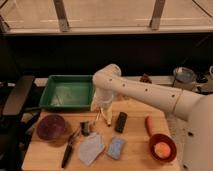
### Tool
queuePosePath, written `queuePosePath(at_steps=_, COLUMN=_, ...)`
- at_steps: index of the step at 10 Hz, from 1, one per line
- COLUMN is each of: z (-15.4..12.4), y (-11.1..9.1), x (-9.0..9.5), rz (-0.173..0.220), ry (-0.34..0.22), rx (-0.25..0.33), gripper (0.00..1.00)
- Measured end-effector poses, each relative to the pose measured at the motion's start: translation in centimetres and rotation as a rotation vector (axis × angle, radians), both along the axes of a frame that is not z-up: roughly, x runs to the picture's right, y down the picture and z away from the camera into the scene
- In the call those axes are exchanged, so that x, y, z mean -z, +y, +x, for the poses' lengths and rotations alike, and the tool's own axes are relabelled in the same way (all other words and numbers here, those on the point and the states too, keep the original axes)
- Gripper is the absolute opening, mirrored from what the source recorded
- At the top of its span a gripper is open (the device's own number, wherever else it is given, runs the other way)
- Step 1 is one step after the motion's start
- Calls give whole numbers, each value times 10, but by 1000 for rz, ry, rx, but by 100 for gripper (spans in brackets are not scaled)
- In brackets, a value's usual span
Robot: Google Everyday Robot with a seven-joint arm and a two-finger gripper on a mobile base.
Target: Place fork in plastic cup
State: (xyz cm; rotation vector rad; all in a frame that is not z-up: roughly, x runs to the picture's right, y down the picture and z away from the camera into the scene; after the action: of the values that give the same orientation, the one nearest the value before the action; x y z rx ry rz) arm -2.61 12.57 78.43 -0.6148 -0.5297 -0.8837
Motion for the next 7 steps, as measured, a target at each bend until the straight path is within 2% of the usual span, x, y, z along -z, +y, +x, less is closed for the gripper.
queuePosePath(at_steps=3, z=-13, y=-1, x=-29, rz=-14, ry=35, rx=-49, gripper=61)
queuePosePath(at_steps=7, z=-12, y=12, x=-47, rz=-50, ry=106, rx=-104, gripper=61)
